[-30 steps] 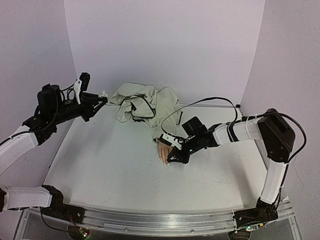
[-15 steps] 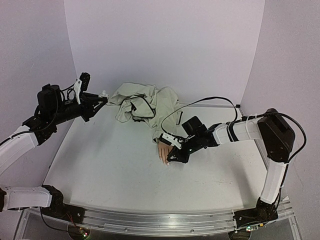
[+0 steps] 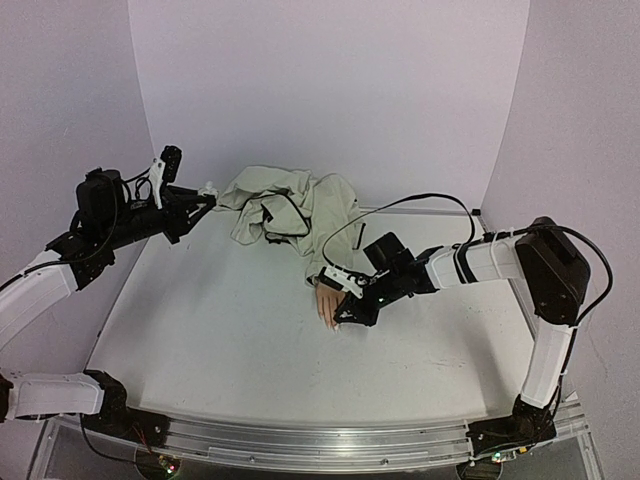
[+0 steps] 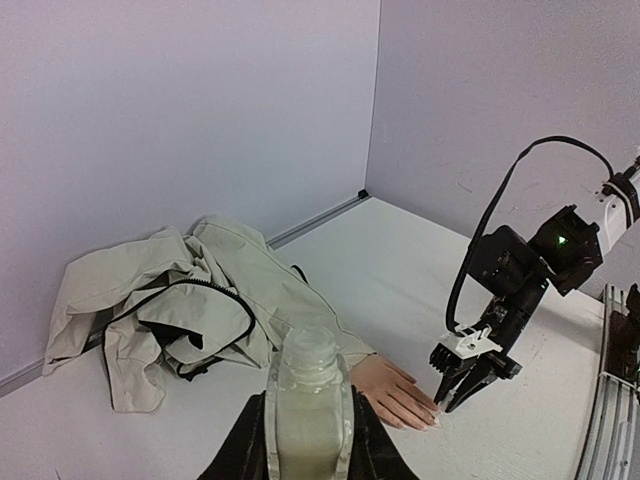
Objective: Paint the nails
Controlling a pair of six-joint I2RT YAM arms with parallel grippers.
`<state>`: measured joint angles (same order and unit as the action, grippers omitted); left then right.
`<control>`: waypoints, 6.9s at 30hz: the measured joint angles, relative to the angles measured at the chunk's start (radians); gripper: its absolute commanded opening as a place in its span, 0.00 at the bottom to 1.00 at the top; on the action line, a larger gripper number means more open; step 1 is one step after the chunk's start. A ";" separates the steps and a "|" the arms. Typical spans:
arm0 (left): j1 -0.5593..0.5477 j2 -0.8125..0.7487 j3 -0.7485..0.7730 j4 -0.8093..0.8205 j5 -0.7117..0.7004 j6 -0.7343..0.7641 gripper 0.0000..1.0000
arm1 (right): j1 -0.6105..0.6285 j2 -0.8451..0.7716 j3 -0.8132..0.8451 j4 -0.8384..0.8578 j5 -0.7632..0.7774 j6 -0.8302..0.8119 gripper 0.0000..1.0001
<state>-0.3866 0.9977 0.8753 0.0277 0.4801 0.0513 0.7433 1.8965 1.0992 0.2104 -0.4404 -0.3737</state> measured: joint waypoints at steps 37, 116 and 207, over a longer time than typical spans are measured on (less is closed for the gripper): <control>0.003 0.000 0.000 0.000 0.016 0.000 0.00 | 0.028 0.005 0.003 0.006 0.029 0.000 0.00; 0.015 0.000 -0.001 0.000 0.026 -0.025 0.00 | 0.060 -0.044 -0.061 0.075 0.144 0.016 0.00; 0.015 -0.003 -0.001 0.008 0.042 -0.025 0.00 | 0.117 -0.044 -0.068 0.085 0.274 0.027 0.00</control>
<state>-0.3717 0.9951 0.8745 0.0357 0.5217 0.0261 0.8600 1.8526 1.0309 0.2955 -0.1665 -0.3462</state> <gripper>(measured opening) 0.210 0.152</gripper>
